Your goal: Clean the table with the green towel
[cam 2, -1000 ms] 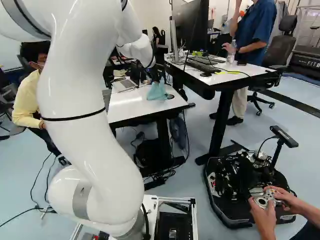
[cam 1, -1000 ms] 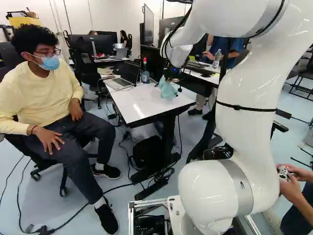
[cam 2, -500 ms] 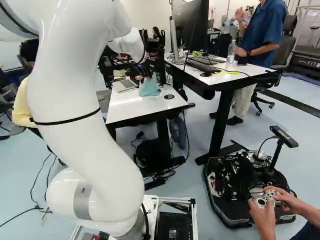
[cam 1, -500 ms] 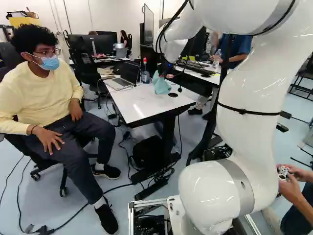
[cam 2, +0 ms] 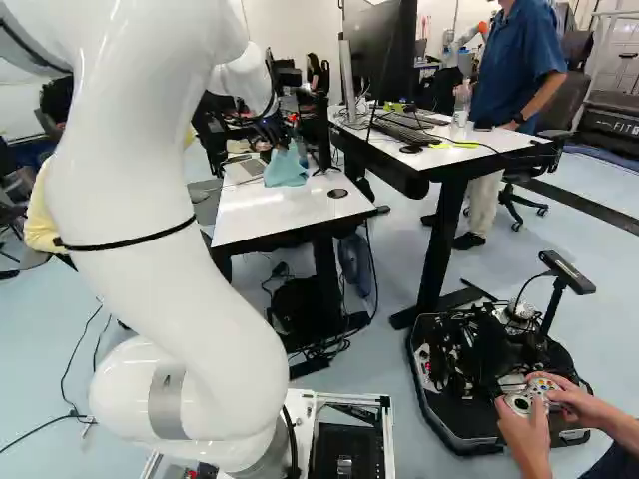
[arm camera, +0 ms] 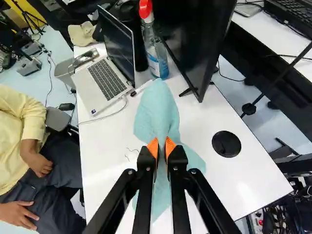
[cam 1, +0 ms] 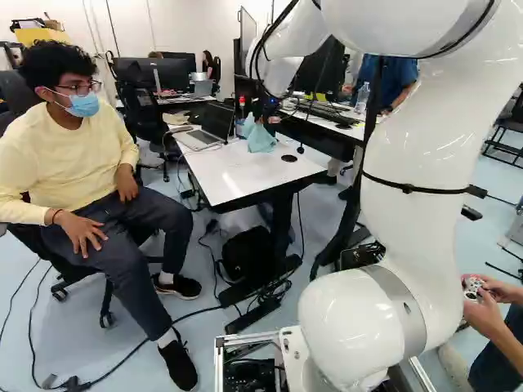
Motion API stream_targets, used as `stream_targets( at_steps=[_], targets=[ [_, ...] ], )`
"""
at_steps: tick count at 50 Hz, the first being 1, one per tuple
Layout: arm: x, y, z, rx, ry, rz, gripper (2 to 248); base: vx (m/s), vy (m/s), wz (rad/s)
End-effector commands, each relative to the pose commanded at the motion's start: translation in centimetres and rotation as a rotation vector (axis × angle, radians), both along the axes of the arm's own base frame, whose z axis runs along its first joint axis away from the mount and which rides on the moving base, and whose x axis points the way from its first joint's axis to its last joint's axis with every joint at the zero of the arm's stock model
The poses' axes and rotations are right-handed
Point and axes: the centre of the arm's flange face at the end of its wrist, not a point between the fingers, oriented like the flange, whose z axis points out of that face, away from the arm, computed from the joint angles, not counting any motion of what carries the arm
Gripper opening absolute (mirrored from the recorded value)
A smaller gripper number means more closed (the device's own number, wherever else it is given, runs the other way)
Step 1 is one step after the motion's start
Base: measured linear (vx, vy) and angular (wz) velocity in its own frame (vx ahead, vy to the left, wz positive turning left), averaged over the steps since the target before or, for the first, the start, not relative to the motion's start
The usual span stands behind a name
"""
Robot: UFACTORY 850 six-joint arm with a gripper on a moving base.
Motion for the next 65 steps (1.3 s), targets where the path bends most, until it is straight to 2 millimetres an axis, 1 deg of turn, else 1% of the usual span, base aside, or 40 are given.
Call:
stream_targets(
  at_steps=[22,44,65],
  targets=[
    [2.0,1.8,1.6,0.002,0.068,0.039,44,0.0,0.0,0.0],
    [4.1,3.8,1.1,-0.003,0.156,0.079,44,0.0,0.0,0.0],
    [6.0,5.7,0.8,-0.004,0.164,0.107,44,0.0,0.0,0.0]
  ],
)
